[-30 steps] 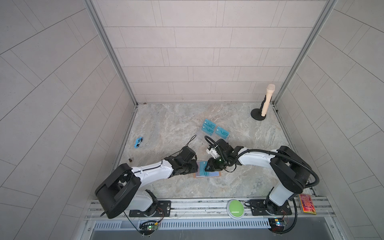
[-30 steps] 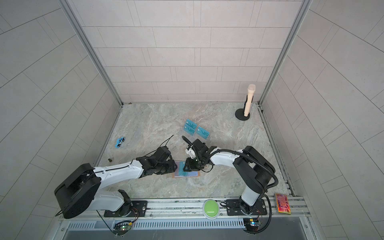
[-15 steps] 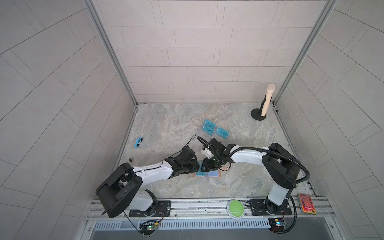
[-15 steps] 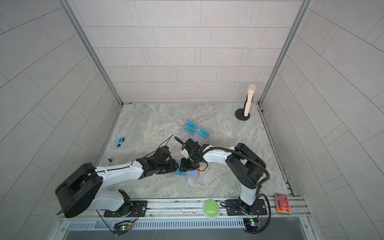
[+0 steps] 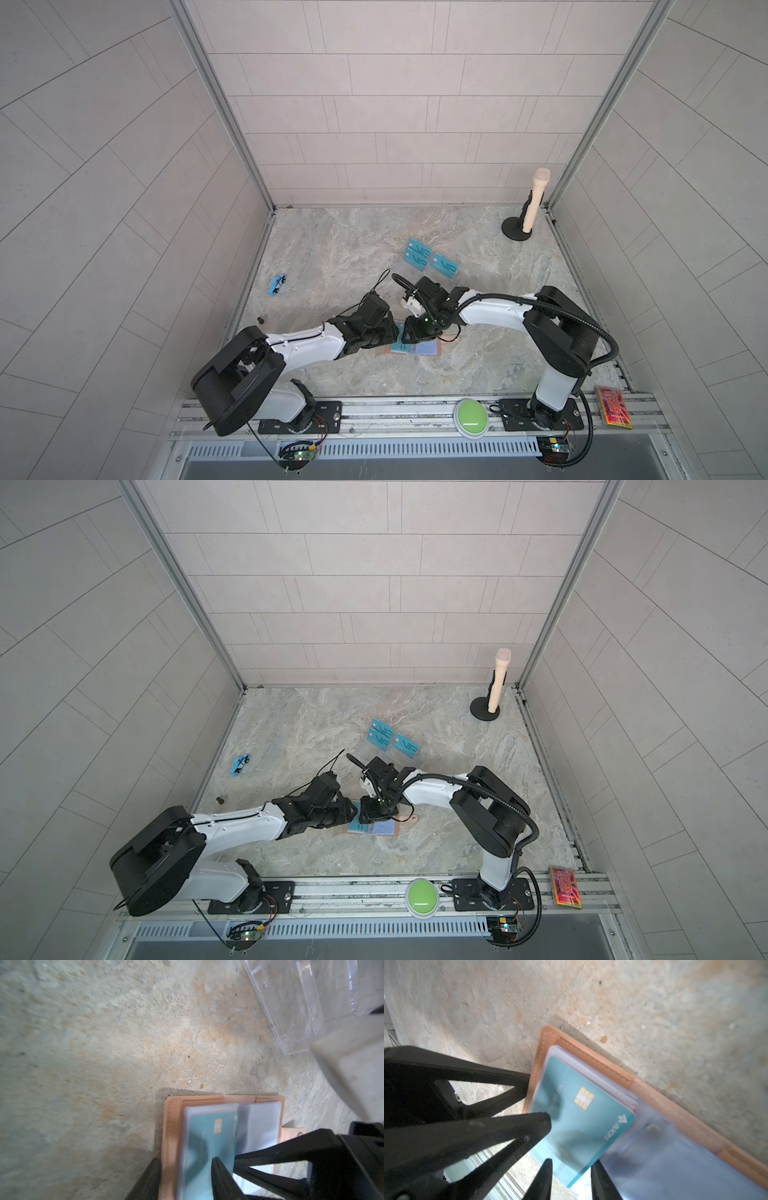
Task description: Put the credit cards into the card holder
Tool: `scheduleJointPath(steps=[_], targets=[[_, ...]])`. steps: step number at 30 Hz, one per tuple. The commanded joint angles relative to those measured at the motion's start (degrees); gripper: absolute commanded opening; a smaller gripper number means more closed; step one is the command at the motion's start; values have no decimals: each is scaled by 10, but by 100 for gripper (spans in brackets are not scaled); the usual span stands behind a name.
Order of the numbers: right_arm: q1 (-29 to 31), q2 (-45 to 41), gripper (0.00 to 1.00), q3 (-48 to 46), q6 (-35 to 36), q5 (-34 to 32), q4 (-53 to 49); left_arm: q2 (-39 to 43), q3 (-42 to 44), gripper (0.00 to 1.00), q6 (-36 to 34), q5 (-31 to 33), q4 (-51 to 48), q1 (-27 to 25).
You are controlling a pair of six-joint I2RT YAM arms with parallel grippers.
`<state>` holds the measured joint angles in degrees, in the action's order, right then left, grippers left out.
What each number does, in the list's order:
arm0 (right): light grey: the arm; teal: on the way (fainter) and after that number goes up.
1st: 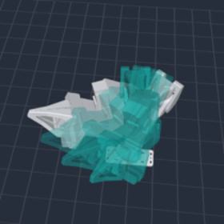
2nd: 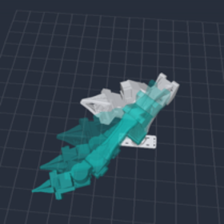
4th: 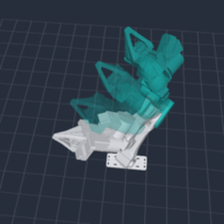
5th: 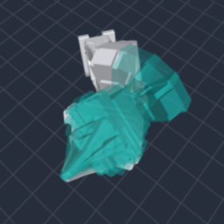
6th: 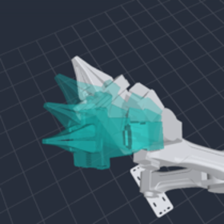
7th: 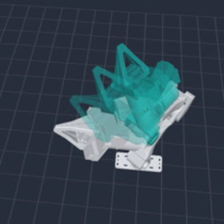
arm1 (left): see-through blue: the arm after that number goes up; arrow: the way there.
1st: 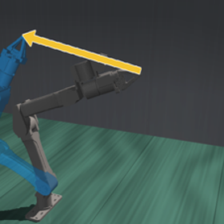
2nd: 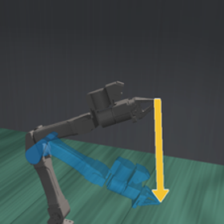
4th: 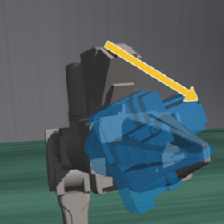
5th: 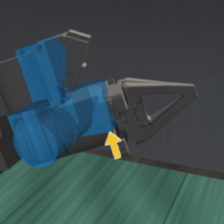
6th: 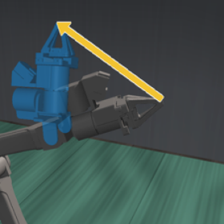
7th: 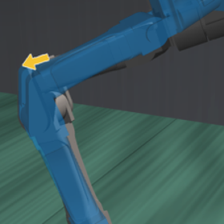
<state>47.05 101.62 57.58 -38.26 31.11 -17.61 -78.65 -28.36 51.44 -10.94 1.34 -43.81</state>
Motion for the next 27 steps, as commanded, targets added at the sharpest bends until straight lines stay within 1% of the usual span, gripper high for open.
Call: scheduleJointPath(steps=[1,8,12,16,20,23,25,27], targets=[[7,-29,34,-12,5,-35,3,0,-8,44,-3,14,-48,-2],[6,-66,35,-11,33,-76,-46,26,-33,46,-17,50,-107,0],[6,-95,38,-30,23,-91,-42,50,-72,50,-51,74,-174,7],[6,-119,38,-26,39,-120,-73,86,-99,51,-70,104,-228,7],[2,-158,40,-24,56,-151,-104,132,-84,50,-61,96,-245,7],[-3,-180,40,-28,65,-163,-121,159,-77,49,-56,82,-248,6],[-7,-196,39,-39,65,-165,-119,158,-80,48,-60,76,-241,6],[-16,-212,39,-53,57,-151,-111,144,-90,46,-62,73,-238,4]])
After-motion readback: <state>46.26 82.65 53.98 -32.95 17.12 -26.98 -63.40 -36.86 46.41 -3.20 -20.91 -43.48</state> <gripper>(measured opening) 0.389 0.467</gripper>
